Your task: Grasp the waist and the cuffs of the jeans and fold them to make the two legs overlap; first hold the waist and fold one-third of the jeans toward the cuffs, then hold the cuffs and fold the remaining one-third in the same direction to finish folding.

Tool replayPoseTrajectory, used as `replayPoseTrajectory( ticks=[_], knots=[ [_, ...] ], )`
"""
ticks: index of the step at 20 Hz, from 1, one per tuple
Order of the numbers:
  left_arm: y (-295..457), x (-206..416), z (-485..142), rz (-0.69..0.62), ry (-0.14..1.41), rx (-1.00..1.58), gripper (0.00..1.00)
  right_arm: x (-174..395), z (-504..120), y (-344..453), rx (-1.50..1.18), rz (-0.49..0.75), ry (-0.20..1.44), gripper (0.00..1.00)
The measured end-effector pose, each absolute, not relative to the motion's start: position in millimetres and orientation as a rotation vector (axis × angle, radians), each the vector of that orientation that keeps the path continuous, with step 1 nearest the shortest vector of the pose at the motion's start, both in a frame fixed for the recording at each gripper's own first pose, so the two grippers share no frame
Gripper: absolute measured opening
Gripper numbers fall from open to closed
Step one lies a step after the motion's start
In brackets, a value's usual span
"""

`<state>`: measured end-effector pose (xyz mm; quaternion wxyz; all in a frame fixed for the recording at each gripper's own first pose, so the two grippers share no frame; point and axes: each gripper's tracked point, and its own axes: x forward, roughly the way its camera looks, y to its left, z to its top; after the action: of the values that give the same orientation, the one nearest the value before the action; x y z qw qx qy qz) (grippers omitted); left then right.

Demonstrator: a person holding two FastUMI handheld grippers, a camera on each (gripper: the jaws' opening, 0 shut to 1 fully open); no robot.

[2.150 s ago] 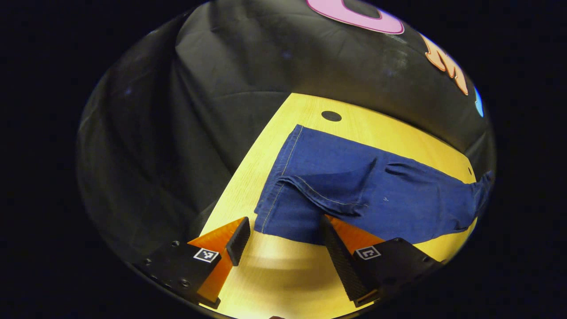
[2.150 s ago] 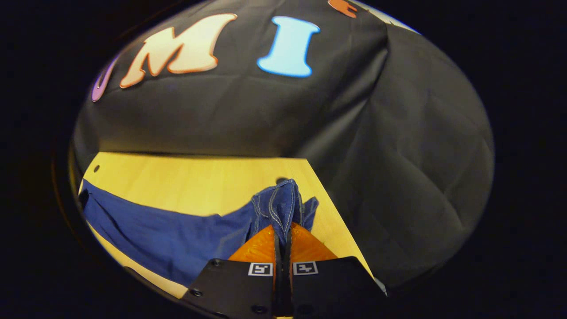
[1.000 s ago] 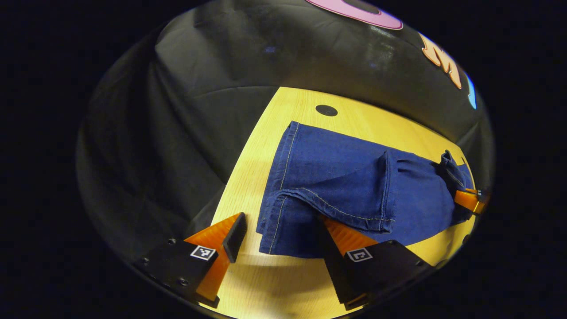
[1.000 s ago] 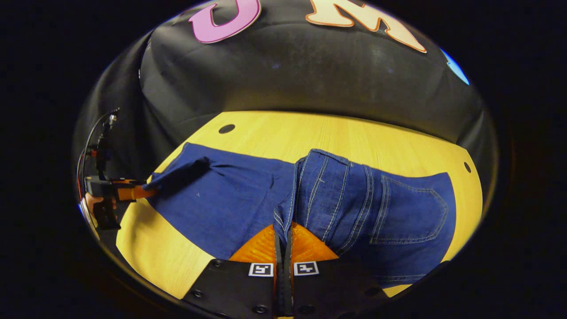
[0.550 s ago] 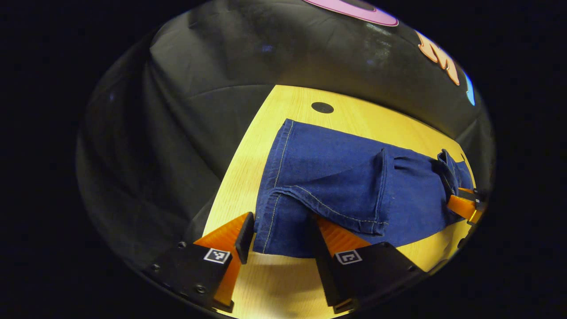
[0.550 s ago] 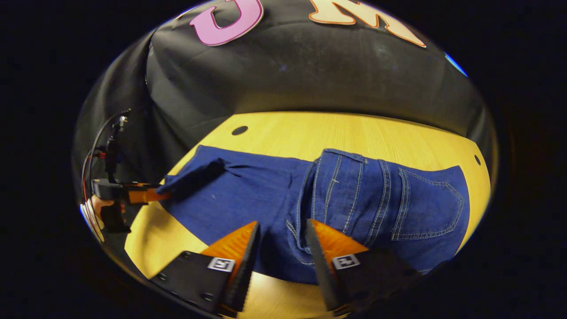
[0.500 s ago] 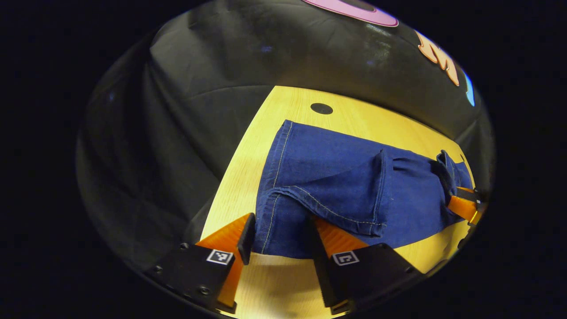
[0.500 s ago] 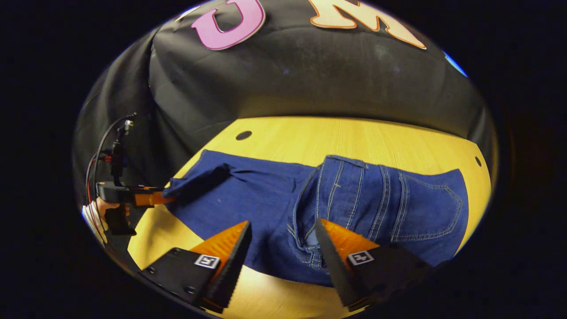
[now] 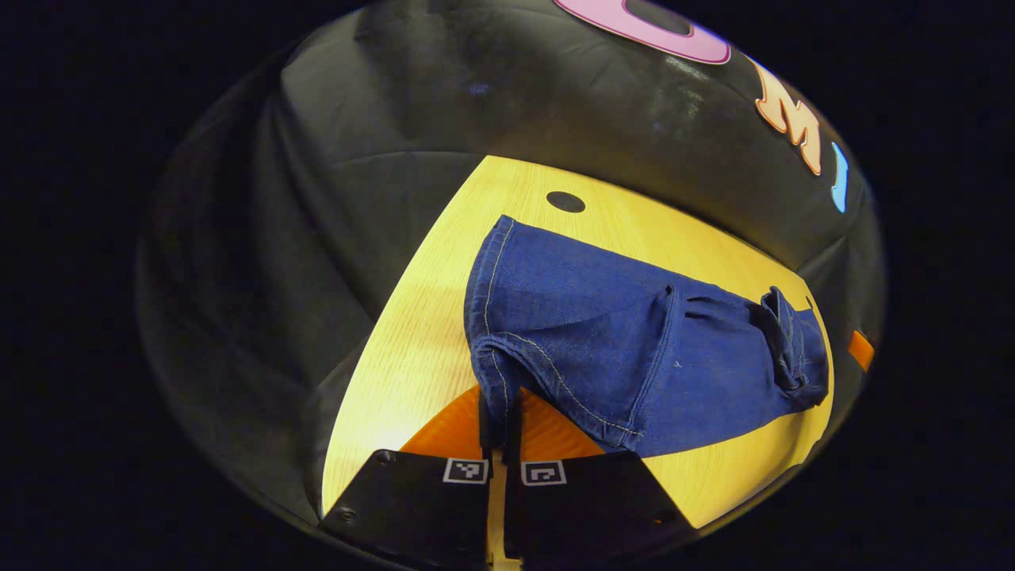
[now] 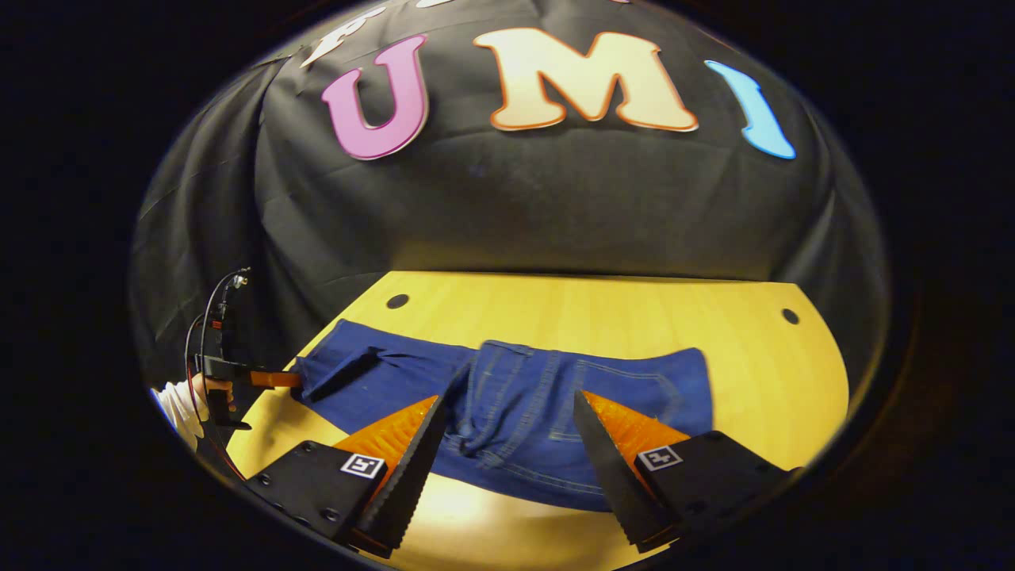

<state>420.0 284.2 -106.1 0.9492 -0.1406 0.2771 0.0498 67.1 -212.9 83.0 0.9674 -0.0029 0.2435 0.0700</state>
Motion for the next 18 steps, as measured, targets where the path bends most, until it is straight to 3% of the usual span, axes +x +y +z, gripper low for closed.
replayPoseTrajectory(
  ticks=[4, 8, 10, 18],
  knots=[
    [277, 412, -89, 0.114, 0.59, -0.295, 0.01, 35, 91, -288, 0.013, 0.007, 0.497, 0.99],
    [243, 401, -32, 0.08, 0.544, -0.267, 0.01, 11, 98, -349, 0.076, -0.088, 0.497, 0.99],
    [211, 397, -1, 0.056, 0.527, -0.24, 0.0, 5, 106, -378, 0.104, -0.113, 0.475, 0.96],
    [35, 420, 111, -0.033, 0.468, -0.135, 0.0, -9, 132, -508, 0.13, -0.129, 0.441, 0.99]
  ],
)
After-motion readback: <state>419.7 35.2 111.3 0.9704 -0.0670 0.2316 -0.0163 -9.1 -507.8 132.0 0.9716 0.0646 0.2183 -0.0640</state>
